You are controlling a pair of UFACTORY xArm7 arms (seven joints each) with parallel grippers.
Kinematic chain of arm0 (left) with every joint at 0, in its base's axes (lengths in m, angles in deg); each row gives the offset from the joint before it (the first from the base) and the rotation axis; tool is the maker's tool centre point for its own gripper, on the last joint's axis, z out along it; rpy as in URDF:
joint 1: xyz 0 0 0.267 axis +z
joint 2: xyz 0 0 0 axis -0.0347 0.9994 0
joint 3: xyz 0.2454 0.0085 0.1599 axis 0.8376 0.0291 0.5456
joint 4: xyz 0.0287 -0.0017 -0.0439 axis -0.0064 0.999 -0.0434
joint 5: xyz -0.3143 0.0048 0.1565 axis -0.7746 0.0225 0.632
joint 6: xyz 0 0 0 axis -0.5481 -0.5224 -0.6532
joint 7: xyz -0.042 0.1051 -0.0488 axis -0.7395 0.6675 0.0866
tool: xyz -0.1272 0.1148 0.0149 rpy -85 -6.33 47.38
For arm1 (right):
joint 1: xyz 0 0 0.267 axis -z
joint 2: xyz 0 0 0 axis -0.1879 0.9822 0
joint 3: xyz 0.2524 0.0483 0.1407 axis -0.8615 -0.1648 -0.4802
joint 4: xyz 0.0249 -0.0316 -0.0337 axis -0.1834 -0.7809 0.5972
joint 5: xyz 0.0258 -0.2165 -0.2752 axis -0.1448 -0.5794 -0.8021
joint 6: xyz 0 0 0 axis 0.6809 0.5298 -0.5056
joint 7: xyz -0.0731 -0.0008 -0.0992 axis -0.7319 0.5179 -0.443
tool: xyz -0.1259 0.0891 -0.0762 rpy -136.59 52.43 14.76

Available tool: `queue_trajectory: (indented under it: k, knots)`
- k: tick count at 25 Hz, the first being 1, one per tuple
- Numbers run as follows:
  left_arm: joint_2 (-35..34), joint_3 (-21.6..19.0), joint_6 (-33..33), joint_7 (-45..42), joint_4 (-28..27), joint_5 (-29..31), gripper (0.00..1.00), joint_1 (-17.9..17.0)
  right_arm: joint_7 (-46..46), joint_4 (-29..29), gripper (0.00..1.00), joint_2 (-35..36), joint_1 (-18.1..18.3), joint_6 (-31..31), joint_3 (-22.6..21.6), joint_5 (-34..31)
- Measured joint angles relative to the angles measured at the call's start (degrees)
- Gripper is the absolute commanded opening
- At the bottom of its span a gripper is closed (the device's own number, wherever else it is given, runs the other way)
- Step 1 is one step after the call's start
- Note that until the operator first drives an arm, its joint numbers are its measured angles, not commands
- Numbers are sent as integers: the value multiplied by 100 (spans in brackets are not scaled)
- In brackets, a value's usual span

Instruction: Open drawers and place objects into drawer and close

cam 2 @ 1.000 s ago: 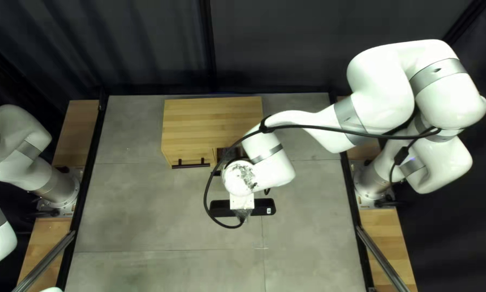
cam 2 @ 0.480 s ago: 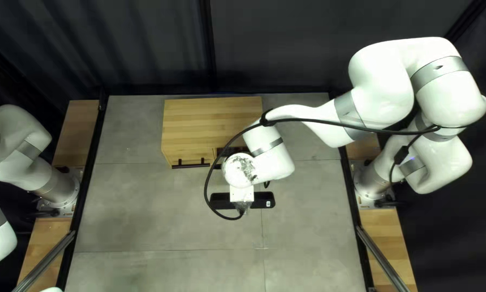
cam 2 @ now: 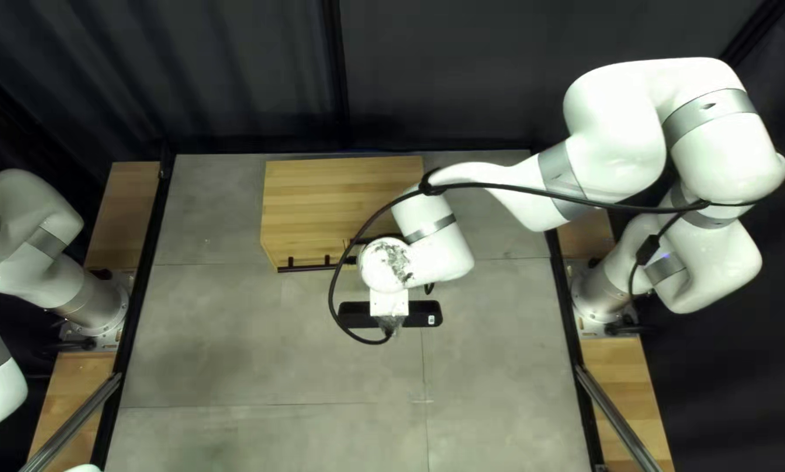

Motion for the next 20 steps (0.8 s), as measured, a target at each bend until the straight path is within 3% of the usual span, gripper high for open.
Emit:
queue_trajectory:
  k: [20]
  knots:
    - [0, 0, 0, 0, 0, 0, 100, 0, -46, -9, 100, -38, 58, 42, 67, -92]
